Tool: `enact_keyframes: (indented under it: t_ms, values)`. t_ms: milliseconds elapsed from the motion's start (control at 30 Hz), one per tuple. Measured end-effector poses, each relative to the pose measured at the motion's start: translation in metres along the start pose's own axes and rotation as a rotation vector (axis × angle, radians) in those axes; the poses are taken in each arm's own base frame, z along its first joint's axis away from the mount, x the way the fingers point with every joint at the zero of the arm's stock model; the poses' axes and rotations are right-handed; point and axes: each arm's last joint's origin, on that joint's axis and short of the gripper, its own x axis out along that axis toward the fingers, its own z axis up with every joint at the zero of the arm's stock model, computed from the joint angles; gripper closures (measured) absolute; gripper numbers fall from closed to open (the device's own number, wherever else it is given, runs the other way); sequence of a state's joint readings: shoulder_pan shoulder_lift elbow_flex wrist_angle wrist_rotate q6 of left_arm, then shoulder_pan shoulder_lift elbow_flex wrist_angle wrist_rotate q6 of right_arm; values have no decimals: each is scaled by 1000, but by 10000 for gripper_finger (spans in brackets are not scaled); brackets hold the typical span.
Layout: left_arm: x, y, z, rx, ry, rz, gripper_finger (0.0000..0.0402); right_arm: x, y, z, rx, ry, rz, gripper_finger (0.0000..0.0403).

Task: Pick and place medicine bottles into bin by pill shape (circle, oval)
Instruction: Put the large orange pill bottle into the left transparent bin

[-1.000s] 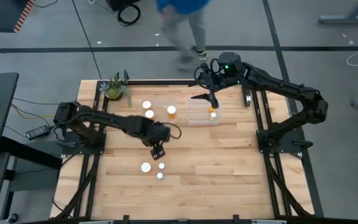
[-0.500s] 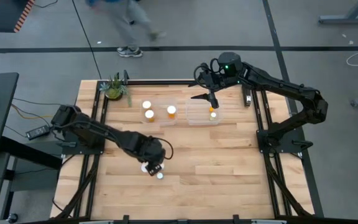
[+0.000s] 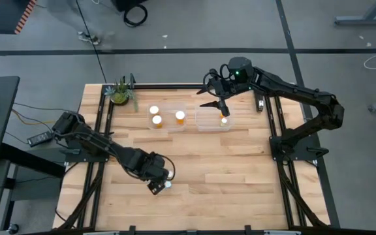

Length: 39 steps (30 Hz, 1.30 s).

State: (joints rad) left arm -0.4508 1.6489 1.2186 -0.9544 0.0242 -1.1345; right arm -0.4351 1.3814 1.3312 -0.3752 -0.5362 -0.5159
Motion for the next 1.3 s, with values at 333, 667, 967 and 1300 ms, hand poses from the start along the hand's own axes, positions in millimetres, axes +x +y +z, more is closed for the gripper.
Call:
enact_keyframes:
  t_ms: [333, 667, 967, 1300]
  values:
    - [5, -9, -27, -133, 34, 40, 130, 0, 0, 0, 0, 0, 0, 158]
    - [36, -15, -30, -93, 46, 137, 134, 0, 0, 0, 0, 0, -1, 158]
    - [51, -13, -21, -32, -10, 210, 135, 0, 0, 0, 0, 0, -1, 158]
    - [51, -12, -19, 2, -85, 240, 142, 0, 0, 0, 0, 0, 0, 158]
